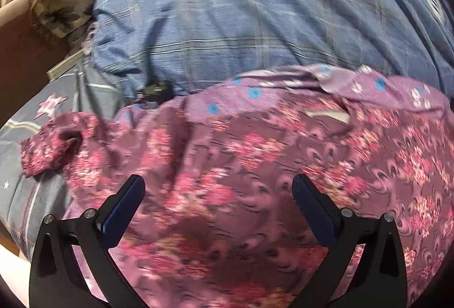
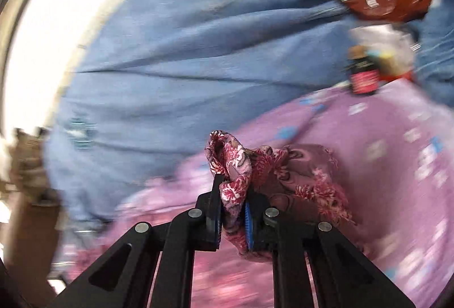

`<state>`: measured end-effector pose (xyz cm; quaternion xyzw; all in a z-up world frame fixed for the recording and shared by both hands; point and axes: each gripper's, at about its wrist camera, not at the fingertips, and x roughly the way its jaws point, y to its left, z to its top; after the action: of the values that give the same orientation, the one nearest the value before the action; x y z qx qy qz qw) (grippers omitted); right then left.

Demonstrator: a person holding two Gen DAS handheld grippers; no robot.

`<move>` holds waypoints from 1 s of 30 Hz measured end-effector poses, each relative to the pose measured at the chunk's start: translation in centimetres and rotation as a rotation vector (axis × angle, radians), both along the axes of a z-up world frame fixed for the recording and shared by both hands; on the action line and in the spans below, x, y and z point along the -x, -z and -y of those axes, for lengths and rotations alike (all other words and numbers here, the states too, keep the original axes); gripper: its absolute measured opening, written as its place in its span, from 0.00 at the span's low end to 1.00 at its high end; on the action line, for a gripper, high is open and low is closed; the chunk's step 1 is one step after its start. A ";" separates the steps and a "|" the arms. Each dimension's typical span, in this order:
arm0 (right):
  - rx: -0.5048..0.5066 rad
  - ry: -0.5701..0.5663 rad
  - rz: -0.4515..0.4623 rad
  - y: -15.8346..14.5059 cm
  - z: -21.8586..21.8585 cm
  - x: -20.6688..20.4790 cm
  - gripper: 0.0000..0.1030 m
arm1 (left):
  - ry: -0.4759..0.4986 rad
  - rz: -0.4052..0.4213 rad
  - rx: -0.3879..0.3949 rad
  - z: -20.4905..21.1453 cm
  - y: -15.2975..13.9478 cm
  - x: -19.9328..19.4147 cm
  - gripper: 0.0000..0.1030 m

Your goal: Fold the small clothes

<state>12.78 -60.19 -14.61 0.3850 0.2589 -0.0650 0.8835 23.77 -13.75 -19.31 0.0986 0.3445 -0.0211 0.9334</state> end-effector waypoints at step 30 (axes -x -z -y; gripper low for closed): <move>-0.222 -0.557 -0.056 6.8 -34.8 -12.2 0.60 | -0.481 -0.035 0.161 -20.7 -2.2 -4.5 1.00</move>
<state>25.03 -25.43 -21.38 0.3912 0.3843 0.1981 0.8124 28.27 6.95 -17.10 -0.0614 0.3713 0.1727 0.9102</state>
